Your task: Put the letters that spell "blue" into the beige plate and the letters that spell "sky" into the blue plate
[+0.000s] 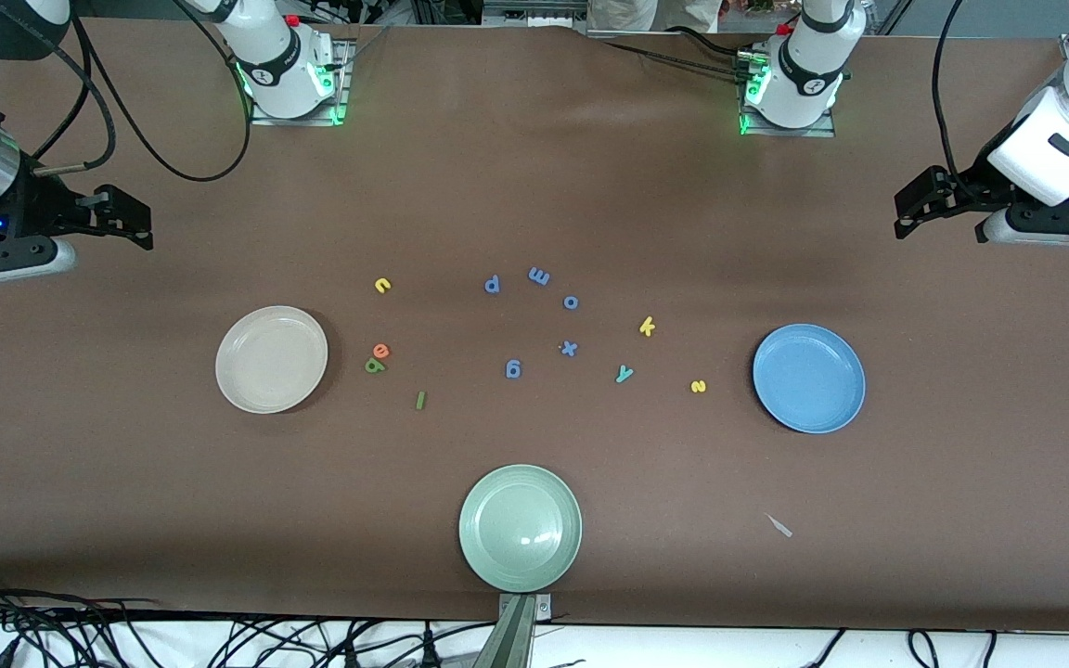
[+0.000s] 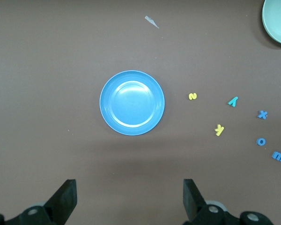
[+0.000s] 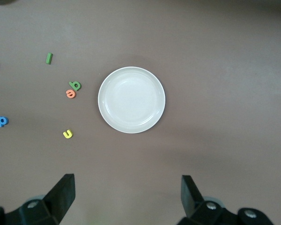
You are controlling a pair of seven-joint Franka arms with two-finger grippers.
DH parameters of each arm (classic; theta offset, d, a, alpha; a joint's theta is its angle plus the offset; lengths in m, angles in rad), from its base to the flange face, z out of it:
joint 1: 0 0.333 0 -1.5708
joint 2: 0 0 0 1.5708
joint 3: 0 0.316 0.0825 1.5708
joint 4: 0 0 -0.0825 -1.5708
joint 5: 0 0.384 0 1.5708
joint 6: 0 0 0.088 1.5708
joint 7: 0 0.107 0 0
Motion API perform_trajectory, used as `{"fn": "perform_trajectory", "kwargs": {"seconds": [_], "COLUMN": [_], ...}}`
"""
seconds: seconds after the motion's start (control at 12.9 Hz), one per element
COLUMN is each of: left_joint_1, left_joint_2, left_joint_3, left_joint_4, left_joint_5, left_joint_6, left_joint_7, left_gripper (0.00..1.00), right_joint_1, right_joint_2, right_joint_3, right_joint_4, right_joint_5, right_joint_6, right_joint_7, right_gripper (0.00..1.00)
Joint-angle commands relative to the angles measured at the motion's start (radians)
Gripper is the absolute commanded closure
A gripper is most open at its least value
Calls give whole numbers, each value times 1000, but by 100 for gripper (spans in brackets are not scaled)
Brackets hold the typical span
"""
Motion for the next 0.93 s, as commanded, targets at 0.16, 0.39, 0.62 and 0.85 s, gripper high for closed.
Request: {"fn": "perform_trajectory", "kwargs": {"seconds": [0.16, 0.39, 0.62, 0.85], "left_joint_1": [5, 6, 5, 5], "left_joint_2": [15, 15, 15, 15], "left_joint_3": [0, 0, 0, 0], "left_joint_4": [35, 35, 34, 34], "left_joint_5": [-21, -21, -21, -21], "left_joint_6": [-32, -32, -34, -34], "left_joint_7": [27, 28, 28, 28], "left_gripper": [0, 0, 0, 0], "right_joint_1": [-5, -5, -7, -5], "right_joint_2": [2, 2, 3, 2], "right_joint_3": [4, 2, 2, 4], "right_joint_4": [9, 9, 11, 11], "right_joint_5": [7, 7, 7, 7], "right_joint_6": [22, 26, 31, 32], "right_joint_7": [15, 12, 15, 17], "right_gripper": [0, 0, 0, 0]}}
